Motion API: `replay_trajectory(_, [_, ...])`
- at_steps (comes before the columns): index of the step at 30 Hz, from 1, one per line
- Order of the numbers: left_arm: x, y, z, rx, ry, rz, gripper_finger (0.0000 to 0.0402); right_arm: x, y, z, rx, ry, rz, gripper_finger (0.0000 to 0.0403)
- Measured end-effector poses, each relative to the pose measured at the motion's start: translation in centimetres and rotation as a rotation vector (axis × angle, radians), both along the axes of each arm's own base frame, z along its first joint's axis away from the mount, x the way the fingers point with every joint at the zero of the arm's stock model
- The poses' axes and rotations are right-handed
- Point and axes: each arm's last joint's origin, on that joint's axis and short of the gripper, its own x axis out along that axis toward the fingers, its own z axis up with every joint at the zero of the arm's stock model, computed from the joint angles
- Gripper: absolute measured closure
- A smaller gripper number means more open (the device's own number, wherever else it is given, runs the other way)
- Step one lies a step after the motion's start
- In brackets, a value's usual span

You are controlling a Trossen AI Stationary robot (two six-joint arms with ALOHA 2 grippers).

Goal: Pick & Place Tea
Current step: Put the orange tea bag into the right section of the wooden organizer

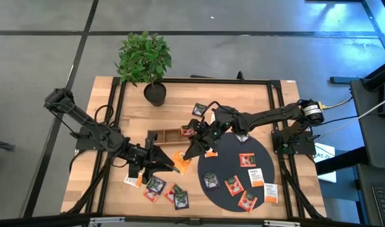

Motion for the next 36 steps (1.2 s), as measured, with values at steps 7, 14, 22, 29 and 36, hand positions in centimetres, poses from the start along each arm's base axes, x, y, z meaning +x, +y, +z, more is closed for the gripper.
replay_trajectory(7, [0.0, 0.0, 0.0, 0.0, 0.003, 0.016, 0.0369, 0.1, 0.0, 0.0, 0.002, 0.001, -0.022, 0.0377])
replay_trajectory(14, [0.0, 0.1, 0.0, -0.001, 0.003, 0.022, 0.0398, 0.1, -0.1, 0.0, 0.0, -0.003, -0.044, 0.0377])
replay_trajectory(22, [-0.2, -0.2, 0.0, -0.003, 0.001, -0.007, 0.0399, 0.1, -0.2, -0.4, -0.087, -0.035, -0.017, 0.0342])
replay_trajectory(29, [-1.4, -0.5, 1.0, -0.162, 0.006, -0.047, 0.0399, 0.0, -2.3, -3.6, -0.205, 0.248, -0.102, 0.0293])
replay_trajectory(36, [-1.9, 0.5, 1.1, -0.613, 0.071, 0.223, 0.0399, -0.3, -3.3, -3.8, -0.43, 0.188, -0.228, 0.0286])
